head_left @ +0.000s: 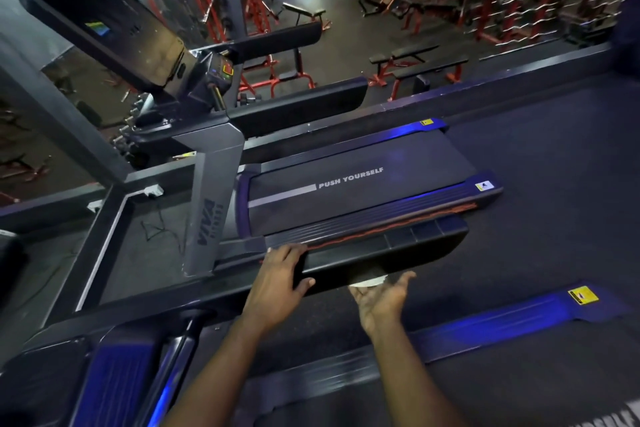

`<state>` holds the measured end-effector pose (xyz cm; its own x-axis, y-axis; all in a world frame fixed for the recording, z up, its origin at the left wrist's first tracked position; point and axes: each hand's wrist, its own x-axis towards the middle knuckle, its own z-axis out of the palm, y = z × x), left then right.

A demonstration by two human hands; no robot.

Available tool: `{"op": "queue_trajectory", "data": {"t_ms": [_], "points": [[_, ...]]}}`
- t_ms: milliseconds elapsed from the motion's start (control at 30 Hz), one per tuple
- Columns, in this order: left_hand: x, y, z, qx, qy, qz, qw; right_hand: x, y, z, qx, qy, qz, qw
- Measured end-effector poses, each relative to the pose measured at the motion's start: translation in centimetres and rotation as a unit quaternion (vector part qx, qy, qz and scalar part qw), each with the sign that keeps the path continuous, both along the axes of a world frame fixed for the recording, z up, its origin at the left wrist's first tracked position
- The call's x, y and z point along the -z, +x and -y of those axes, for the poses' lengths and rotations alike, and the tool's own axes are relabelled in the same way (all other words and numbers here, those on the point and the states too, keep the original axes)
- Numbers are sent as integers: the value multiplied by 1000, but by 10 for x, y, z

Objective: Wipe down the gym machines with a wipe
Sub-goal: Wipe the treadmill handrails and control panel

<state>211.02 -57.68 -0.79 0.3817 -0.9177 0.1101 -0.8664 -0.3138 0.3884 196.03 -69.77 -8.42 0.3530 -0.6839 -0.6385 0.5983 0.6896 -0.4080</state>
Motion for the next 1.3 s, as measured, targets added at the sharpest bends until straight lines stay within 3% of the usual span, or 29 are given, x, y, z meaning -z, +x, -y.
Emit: {"op": "queue_trajectory", "data": {"t_ms": [133, 200, 367, 567, 733, 933, 1133, 1233, 1300], "points": [[-1, 15, -24, -29, 5, -1, 1000, 9, 3, -8, 69, 9, -62, 996], [-1, 21, -39, -34, 3, 5, 999, -4, 16, -13, 85, -1, -30, 996], [2, 38, -66, -59, -4, -2, 998, -3, 53, -71, -55, -3, -37, 998], [4, 60, -99, -98, -11, 0, 995, 1, 71, -81, 34, 11, -28, 999], [8, 74, -130, -114, -12, 1, 993, -9, 115, -137, -87, 45, 20, 995], [13, 78, -155, -144, -29, -24, 989, -4, 134, -151, -35, 61, 25, 997], [16, 77, -165, -170, -58, -31, 983, -2, 154, -172, -109, 78, 52, 990], [16, 74, -163, -170, -56, -13, 984, 1, 142, -170, -120, 48, 18, 991], [14, 72, -164, -171, -61, -16, 983, -2, 133, -172, -146, 26, -60, 987]]}}
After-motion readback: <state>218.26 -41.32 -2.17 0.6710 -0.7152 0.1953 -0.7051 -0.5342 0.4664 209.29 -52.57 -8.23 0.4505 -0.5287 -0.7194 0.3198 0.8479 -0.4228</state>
